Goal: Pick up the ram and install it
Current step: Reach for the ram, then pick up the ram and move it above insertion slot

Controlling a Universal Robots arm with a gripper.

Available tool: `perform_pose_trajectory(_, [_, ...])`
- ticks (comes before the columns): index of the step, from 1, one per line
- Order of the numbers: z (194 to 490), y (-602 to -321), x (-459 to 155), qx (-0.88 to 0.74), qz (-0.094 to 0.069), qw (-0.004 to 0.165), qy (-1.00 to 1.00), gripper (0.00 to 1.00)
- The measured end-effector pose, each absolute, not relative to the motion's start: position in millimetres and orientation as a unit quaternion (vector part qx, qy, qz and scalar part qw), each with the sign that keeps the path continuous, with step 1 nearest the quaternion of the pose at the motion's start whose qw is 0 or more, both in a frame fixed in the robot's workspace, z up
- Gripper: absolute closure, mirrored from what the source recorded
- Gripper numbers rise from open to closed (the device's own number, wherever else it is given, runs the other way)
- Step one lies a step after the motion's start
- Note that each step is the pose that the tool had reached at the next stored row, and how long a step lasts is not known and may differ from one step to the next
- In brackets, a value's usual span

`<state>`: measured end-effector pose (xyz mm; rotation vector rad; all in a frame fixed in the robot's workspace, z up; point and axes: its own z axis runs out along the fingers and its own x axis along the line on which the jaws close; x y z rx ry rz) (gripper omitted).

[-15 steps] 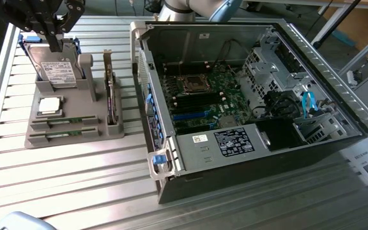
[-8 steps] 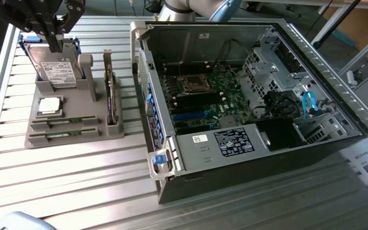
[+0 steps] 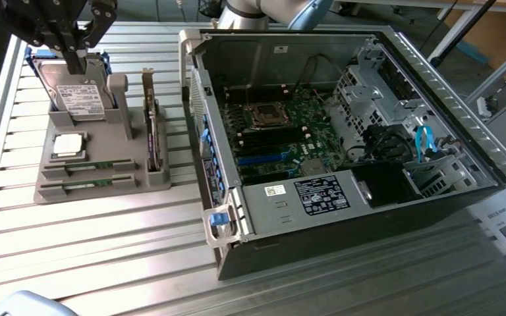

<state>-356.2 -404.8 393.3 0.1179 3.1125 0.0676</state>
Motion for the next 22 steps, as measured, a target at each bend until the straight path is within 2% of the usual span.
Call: perform_pose_trajectory(22, [393,-418,-356,0.038,0.022,0.013,0.999,0.90])
